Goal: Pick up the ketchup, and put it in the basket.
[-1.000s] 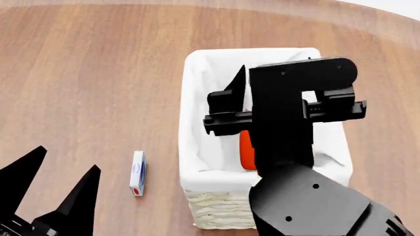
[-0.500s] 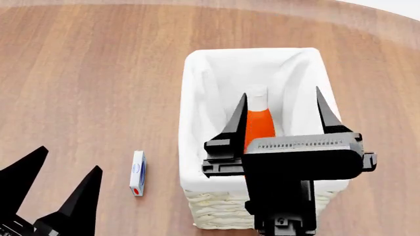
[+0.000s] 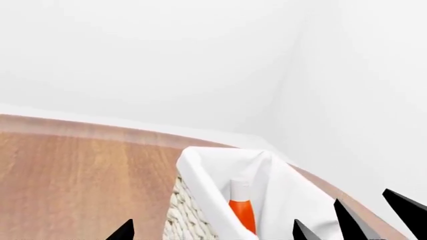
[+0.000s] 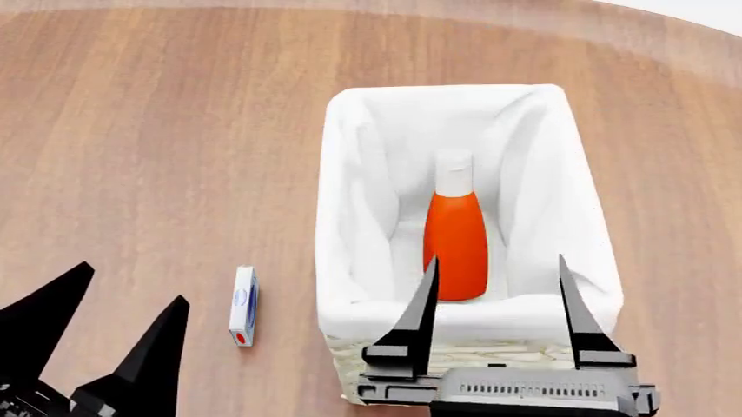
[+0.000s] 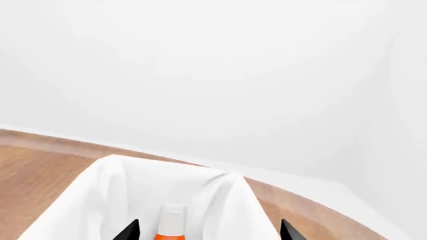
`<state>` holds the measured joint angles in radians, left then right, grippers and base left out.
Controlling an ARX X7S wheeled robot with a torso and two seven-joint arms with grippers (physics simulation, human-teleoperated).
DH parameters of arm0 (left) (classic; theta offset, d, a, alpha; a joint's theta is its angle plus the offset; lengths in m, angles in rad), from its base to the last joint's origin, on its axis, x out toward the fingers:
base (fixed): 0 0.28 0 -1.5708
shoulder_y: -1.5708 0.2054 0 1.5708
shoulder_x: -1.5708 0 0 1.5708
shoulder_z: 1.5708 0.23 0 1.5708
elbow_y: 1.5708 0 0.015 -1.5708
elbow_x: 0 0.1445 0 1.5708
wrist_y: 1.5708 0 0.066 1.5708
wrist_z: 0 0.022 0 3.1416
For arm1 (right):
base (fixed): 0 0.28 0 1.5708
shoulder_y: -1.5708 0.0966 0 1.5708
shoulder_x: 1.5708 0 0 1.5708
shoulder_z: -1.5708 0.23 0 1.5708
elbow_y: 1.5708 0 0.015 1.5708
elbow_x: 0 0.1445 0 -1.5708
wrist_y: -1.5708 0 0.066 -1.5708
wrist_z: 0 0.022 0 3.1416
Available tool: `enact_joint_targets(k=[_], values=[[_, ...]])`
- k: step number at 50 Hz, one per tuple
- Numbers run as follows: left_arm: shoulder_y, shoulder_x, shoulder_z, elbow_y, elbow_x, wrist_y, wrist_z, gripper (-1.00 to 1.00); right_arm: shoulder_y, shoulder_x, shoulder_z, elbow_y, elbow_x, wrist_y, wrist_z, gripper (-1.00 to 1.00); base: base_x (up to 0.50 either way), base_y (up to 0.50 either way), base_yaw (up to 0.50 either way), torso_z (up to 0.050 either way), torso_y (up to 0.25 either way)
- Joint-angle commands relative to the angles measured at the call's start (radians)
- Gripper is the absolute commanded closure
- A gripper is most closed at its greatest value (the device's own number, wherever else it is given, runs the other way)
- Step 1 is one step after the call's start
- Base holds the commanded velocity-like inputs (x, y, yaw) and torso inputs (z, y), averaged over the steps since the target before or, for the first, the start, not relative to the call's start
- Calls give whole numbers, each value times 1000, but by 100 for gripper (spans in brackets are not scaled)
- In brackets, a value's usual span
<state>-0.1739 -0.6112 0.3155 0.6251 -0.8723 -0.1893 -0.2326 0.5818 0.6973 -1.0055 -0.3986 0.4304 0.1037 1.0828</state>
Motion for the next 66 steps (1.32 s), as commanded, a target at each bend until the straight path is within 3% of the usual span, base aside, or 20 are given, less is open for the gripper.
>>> enact_joint_targets(k=[1,14,25,45,66], values=[[0,7,6,-17,8,5,4,-100,-60,9,-6,4,-27,-51,27,-100,0,0,0,0,0],[1,3,-5,-16,0,7,-12,-100,-64,28,-6,-63,-30,-9,50,-100,0,0,0,0,0],[-7,-30,-21,46,90,-51,-152,-100,-58,53,4,-141,-22,33,71,-100,0,0,0,0,0],[216,-19,-115,88,295,89,-307,-100,-74,136,43,-297,29,121,147,-100,0,0,0,0,0],[405,2,-104,111,420,199,-335,-100,-161,151,14,-346,3,116,192,-100,0,0,0,0,0]])
